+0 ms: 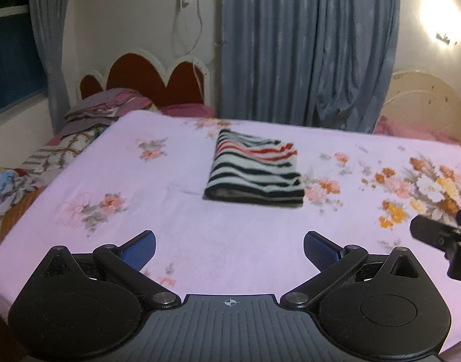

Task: Fold small clothes

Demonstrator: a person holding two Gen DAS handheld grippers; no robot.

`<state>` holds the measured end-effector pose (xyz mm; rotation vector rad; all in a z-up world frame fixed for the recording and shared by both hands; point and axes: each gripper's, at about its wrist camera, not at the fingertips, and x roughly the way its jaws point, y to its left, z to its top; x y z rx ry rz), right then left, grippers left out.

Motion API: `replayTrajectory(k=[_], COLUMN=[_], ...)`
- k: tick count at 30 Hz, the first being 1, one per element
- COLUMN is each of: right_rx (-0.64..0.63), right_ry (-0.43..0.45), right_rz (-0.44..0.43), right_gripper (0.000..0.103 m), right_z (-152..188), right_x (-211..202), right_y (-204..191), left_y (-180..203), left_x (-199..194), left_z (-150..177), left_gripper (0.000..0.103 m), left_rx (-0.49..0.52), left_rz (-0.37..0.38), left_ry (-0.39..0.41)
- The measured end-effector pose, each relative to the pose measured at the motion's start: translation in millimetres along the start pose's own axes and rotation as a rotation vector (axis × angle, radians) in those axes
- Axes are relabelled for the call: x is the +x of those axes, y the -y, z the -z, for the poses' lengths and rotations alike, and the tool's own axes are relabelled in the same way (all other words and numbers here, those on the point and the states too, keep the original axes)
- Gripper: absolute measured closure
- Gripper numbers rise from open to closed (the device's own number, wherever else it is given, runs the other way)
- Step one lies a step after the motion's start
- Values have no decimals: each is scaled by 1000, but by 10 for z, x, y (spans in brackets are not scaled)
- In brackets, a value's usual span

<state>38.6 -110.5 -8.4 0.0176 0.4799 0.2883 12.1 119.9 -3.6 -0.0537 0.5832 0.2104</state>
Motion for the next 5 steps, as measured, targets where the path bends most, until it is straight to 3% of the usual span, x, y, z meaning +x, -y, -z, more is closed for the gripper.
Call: replayTrajectory(k=[5], right_rx=[12], right_ry=[-22], right_rz=[16], right_gripper=[2], right_z=[7], right_x=[106], right_y=[63], left_y=[-5], left_x=[183], left_z=[-41], left_gripper=[0], left_rx=[7], left_rz=[5], left_ry=[1])
